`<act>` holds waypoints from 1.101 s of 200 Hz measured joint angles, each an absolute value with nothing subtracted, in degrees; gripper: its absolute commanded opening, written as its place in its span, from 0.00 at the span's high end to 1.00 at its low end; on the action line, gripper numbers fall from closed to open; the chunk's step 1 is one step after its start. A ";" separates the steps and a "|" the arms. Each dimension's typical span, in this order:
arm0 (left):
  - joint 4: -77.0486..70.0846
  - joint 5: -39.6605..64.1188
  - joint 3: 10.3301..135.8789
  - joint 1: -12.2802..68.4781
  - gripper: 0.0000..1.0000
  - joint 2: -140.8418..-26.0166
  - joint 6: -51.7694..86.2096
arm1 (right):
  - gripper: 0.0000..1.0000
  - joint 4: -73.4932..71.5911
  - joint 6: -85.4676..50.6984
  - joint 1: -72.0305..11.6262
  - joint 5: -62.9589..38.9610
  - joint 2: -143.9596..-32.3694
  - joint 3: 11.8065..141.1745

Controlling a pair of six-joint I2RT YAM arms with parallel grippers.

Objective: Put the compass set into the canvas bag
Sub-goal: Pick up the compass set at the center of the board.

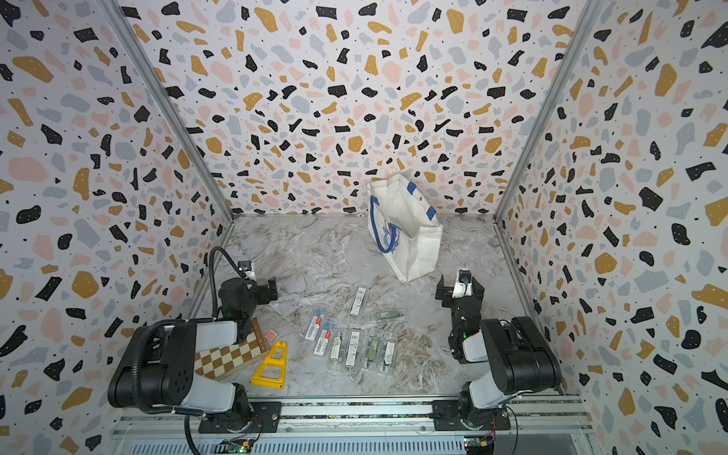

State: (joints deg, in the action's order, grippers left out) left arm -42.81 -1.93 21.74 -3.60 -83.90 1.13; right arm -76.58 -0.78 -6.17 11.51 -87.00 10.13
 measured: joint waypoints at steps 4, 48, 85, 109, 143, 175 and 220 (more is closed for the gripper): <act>-42.81 -1.96 21.74 -3.60 0.00 -83.90 1.13 | 0.01 -76.58 -0.78 -6.04 11.40 -87.00 10.13; -42.81 -1.93 21.74 -3.60 0.00 -83.90 1.10 | 0.01 -76.64 -0.80 -5.80 11.09 -87.00 10.11; -35.68 -2.24 22.65 -2.31 0.00 -78.98 0.67 | 0.01 -76.64 0.10 -8.08 13.26 -85.38 8.93; -23.92 -7.51 28.88 -0.67 0.00 -71.55 4.16 | 0.01 -71.31 0.69 -9.96 16.38 -79.35 9.45; -10.81 -13.91 39.68 -1.48 0.00 -67.55 16.40 | 0.01 -55.05 -6.44 -11.18 22.46 -70.37 17.28; 0.05 -9.50 43.27 -2.42 0.05 -69.49 25.87 | 0.01 -39.97 -19.68 -11.11 19.51 -65.71 24.14; 13.52 -10.33 43.20 12.14 0.07 -67.35 31.48 | 0.02 -24.36 -27.18 -17.06 11.40 -63.48 25.71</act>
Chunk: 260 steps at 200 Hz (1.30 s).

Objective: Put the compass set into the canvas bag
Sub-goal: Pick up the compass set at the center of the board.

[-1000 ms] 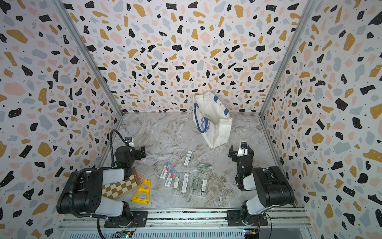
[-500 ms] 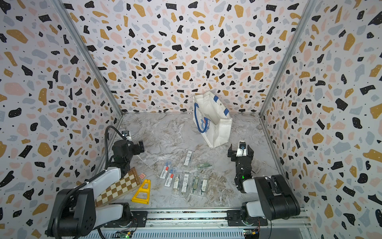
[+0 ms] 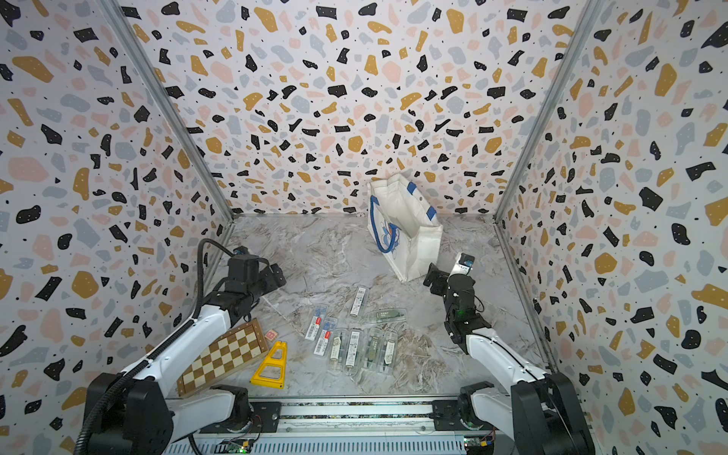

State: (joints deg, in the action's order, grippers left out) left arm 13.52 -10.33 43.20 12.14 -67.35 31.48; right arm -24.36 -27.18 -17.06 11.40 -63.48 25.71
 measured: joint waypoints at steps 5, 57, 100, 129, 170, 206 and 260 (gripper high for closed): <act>14.50 -10.04 43.09 13.43 0.07 -67.07 31.81 | 0.02 -22.96 -27.33 -18.09 10.55 -63.29 25.89; 22.33 -1.23 42.06 24.95 0.15 -67.61 29.98 | 0.06 -10.31 -27.59 -26.46 2.87 -63.51 29.61; 26.06 4.16 50.43 34.20 0.21 -77.69 26.92 | 0.06 -3.95 -27.55 -28.80 0.14 -66.17 32.88; 25.65 4.25 56.58 40.21 0.22 -85.58 26.33 | 0.06 -1.32 -26.92 -28.73 -0.40 -67.51 32.99; 26.02 4.01 63.81 43.88 0.22 -96.31 25.96 | 0.05 -0.47 -26.52 -25.82 -2.90 -67.88 32.99; 27.03 2.92 67.66 44.07 0.22 -101.06 25.08 | 0.03 -0.49 -26.61 -22.94 -5.23 -67.85 32.97; 28.08 1.30 70.98 44.10 0.31 -106.67 24.58 | 0.10 -0.49 -26.83 -22.81 -7.09 -67.85 32.97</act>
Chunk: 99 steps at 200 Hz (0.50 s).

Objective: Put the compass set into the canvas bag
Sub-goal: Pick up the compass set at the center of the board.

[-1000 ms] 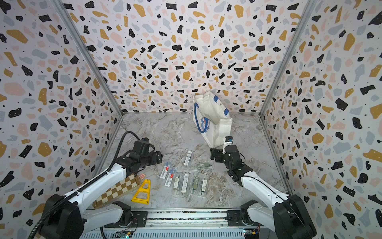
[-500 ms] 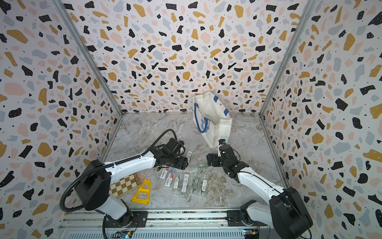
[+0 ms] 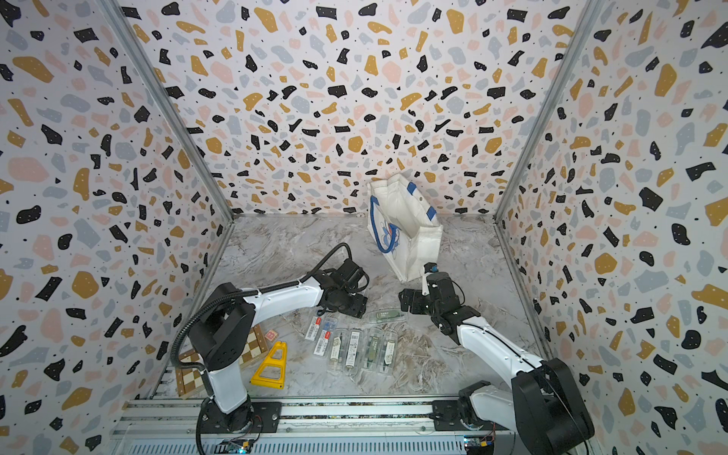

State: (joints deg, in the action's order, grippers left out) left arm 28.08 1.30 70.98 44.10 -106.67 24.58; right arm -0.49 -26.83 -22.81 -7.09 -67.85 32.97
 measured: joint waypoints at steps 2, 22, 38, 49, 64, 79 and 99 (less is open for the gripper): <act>28.10 1.23 70.98 44.10 0.32 -106.85 24.56 | 0.11 -0.49 -26.85 -22.81 -7.14 -67.85 32.97; 28.56 0.99 71.31 44.10 0.36 -108.33 24.38 | 0.11 -0.49 -26.94 -22.81 -7.81 -67.85 32.97; 28.67 0.97 72.12 44.12 0.41 -109.93 24.27 | 0.11 -0.49 -26.96 -22.81 -8.21 -67.85 32.95; 28.51 0.73 72.27 44.18 0.44 -110.59 24.21 | 0.11 -0.49 -26.96 -22.81 -8.40 -67.85 32.97; 28.64 -0.36 72.27 44.34 0.49 -110.61 24.21 | 0.11 -0.49 -26.96 -22.81 -8.58 -67.85 32.97; 28.64 -1.13 72.27 44.45 0.54 -110.61 24.21 | 0.12 -0.49 -26.96 -22.76 -8.82 -67.90 32.97; 28.58 -1.89 72.27 44.49 0.62 -110.52 24.18 | 0.13 -0.47 -27.05 -22.76 -9.37 -68.23 33.19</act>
